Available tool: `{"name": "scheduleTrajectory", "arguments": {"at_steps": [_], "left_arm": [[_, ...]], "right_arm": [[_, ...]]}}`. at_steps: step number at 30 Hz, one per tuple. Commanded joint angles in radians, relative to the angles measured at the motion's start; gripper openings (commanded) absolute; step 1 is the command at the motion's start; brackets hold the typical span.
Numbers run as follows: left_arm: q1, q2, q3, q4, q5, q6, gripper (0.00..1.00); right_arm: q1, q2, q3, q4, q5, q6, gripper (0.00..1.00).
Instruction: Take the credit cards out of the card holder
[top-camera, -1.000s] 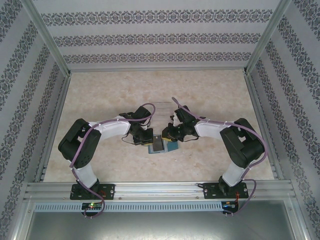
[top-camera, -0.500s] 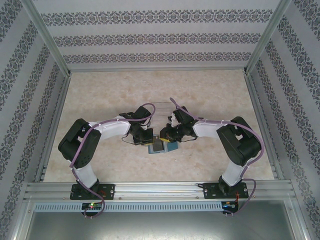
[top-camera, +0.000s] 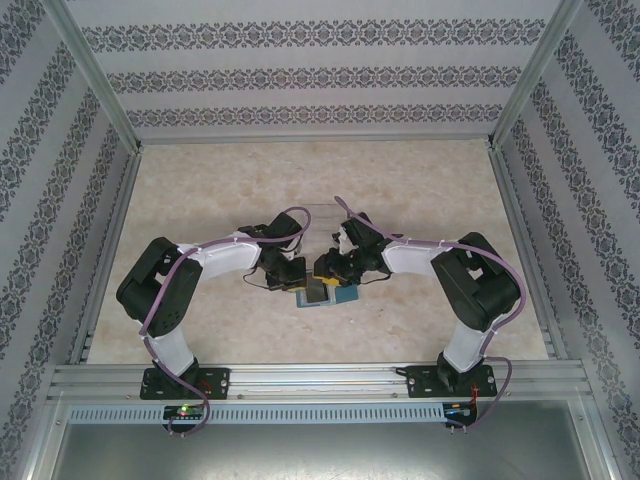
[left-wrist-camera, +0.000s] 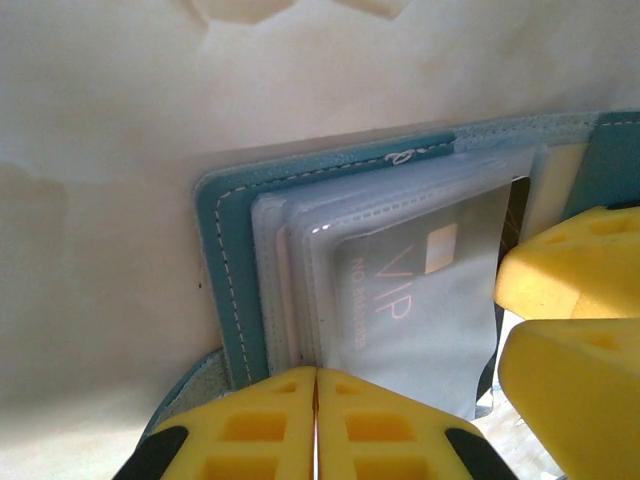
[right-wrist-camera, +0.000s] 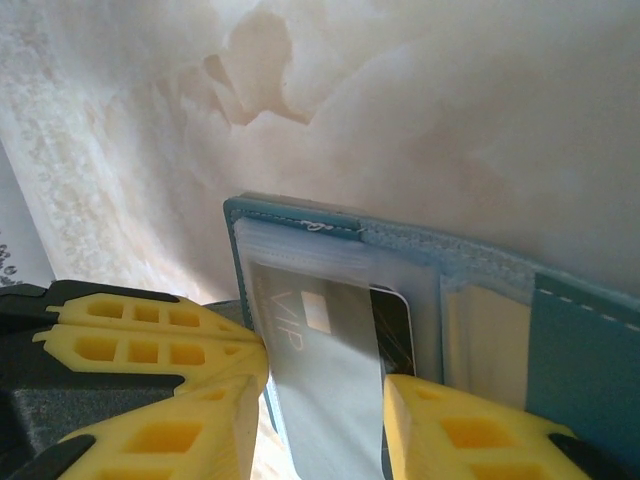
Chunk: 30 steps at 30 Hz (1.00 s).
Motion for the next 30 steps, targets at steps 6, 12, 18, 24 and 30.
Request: {"name": "scheduleTrajectory", "arguments": {"at_steps": [6, 12, 18, 24, 30], "left_arm": [[-0.003, 0.018, 0.014, -0.058, -0.017, 0.026, 0.09], [-0.003, 0.026, 0.03, -0.082, -0.024, 0.036, 0.1], [-0.003, 0.02, 0.052, -0.112, -0.047, 0.045, 0.1], [-0.006, -0.02, 0.106, -0.165, -0.073, 0.055, 0.1], [-0.029, -0.013, 0.135, -0.178, -0.062, 0.048, 0.06]], "right_arm": [[0.009, -0.03, 0.011, -0.111, 0.08, -0.042, 0.44], [0.007, -0.056, 0.014, -0.119, 0.08, -0.041, 0.45], [0.002, -0.087, 0.007, -0.098, 0.054, -0.032, 0.47], [-0.009, -0.108, -0.002, -0.123, 0.059, -0.052, 0.46], [-0.018, -0.098, -0.011, -0.151, 0.078, -0.075, 0.43]]}}
